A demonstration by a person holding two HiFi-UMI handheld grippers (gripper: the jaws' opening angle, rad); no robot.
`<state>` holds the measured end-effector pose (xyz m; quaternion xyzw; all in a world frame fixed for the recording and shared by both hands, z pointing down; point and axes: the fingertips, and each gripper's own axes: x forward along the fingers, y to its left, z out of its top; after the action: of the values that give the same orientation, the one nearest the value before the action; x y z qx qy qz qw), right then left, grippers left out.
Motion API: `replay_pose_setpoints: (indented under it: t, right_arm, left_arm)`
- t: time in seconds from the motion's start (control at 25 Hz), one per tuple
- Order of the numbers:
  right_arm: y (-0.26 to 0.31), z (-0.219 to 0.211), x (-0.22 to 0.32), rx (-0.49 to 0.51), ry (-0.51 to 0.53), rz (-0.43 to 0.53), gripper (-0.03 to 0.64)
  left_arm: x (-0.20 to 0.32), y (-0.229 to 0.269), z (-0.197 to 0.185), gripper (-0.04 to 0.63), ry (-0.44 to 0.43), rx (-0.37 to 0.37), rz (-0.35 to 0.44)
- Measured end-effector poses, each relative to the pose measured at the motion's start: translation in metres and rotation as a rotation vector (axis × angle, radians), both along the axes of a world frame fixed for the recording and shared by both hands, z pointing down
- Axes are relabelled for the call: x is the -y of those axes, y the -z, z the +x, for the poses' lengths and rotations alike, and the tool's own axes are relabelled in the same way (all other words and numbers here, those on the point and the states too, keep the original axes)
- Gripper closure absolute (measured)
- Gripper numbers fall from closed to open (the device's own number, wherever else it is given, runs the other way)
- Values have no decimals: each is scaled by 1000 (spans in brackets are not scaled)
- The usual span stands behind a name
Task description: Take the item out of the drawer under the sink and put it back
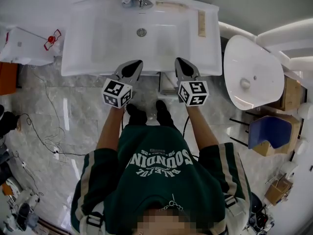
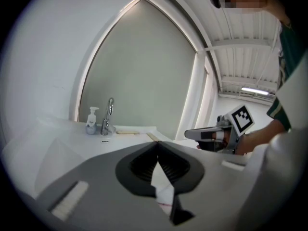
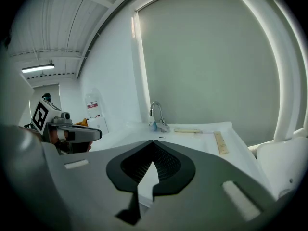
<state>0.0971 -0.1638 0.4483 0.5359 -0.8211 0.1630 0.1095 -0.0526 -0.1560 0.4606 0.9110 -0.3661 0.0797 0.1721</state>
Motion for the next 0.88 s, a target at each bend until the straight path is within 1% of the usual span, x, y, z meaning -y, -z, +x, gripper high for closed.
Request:
replay_pose_setpoints:
  t: [0.16,0.32,0.4,0.52,0.64,0.76,0.88]
  right_arm:
    - [-22,12,-14,-26,-28,-42,614]
    - [-51,21,-36,-30,-44,-104,614]
    - [-64,25,-48,-36,-47,-129,614]
    - [-80,33,-61,-62,-43,-145,614]
    - [-102,37,-73,-99,-2,-185,612]
    - [-134,38,-82,-160,58,-263,560]
    - [-165,38,-84,-230,116,-309,525]
  left_arm:
    - [-6,-17,15,545,-46,-2,-40]
    - [-17,-45,25,546,-73,-5,-98]
    - [-25,-58,29,546,-79,-4,-123]
    - [-33,-74,31,546,-65,-6,-150]
    - [-39,-84,29,546,-46,-7,-164]
    - [-46,-93,28,545,-27,-6,-180]
    - [-51,-104,21,546,1,0,-199]
